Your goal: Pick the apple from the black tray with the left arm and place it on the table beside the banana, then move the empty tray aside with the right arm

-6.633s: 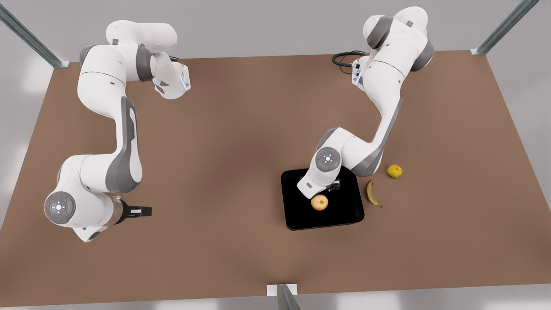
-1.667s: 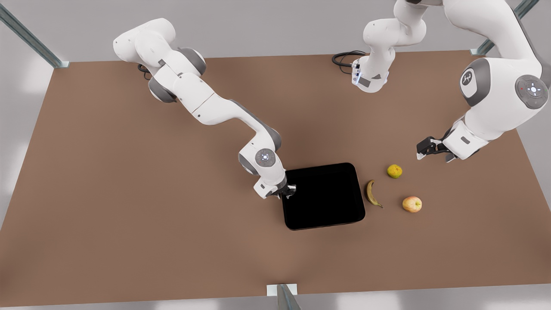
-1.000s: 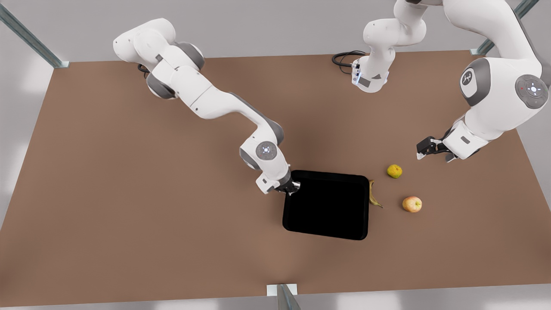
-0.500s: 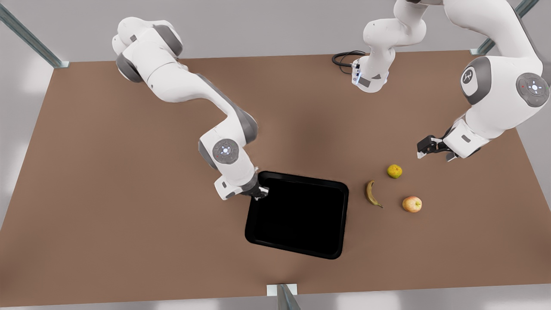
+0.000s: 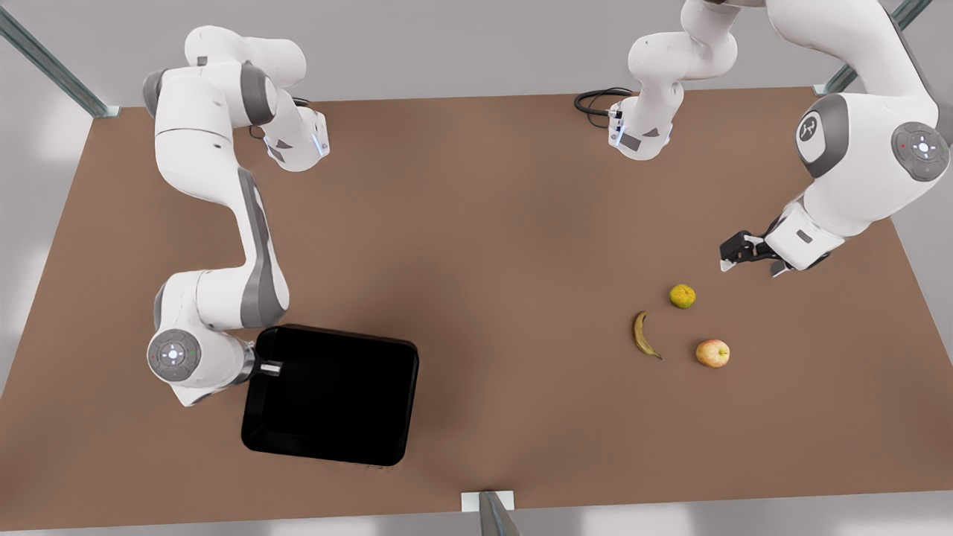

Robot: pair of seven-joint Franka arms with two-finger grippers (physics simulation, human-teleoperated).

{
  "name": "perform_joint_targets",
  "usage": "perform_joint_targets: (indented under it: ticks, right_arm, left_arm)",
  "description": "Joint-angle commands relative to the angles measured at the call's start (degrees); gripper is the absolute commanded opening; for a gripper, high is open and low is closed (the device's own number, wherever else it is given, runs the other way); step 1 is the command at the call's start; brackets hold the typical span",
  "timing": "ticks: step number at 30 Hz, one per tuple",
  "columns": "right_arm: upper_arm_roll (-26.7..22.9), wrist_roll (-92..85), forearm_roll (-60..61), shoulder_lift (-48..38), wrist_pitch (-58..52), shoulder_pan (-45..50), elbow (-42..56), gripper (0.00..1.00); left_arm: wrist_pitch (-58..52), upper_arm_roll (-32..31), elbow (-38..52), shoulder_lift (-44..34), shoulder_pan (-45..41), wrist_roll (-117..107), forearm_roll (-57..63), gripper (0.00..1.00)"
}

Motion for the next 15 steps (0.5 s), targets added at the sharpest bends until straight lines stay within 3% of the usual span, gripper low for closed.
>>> perform_joint_targets:
  ticks: [1,8,9,10,11,13,15]
  right_arm:
    - [-0.82,-42.67,0.13,1.84,2.89,-0.09,-0.02,0.12]
    - [-1.35,-45.66,0.92,5.89,8.34,-1.24,-0.02,0.13]
    - [-1.35,-45.66,0.92,6.24,9.23,-1.24,-0.03,0.18]
    - [-1.35,-45.49,0.92,6.24,9.31,-1.24,-0.02,0.38]
    - [-1.35,-44.70,0.92,6.24,9.31,-1.15,-0.02,0.73]
    - [-1.35,-44.43,2.59,6.32,9.31,-1.24,-0.02,0.95]
    - [-1.62,-44.61,2.94,5.80,9.05,-1.15,0.06,1.00]
  left_arm:
    - [-0.02,-0.02,0.01,-0.05,0.05,0.04,0.02,1.00]
    - [-0.02,-0.02,0.01,-0.05,0.05,0.04,0.02,1.00]
    - [-0.02,-0.02,0.01,-0.14,0.05,-0.05,0.02,1.00]
    - [-0.11,-0.02,0.01,-0.14,0.05,-0.05,0.11,1.00]
    - [-0.11,-0.02,0.01,-0.14,0.05,0.04,0.02,1.00]
    - [-0.11,-0.02,0.01,-0.14,0.05,-0.05,0.02,1.00]
    - [-0.11,-0.02,-0.08,-0.14,0.05,-0.05,0.02,1.00]
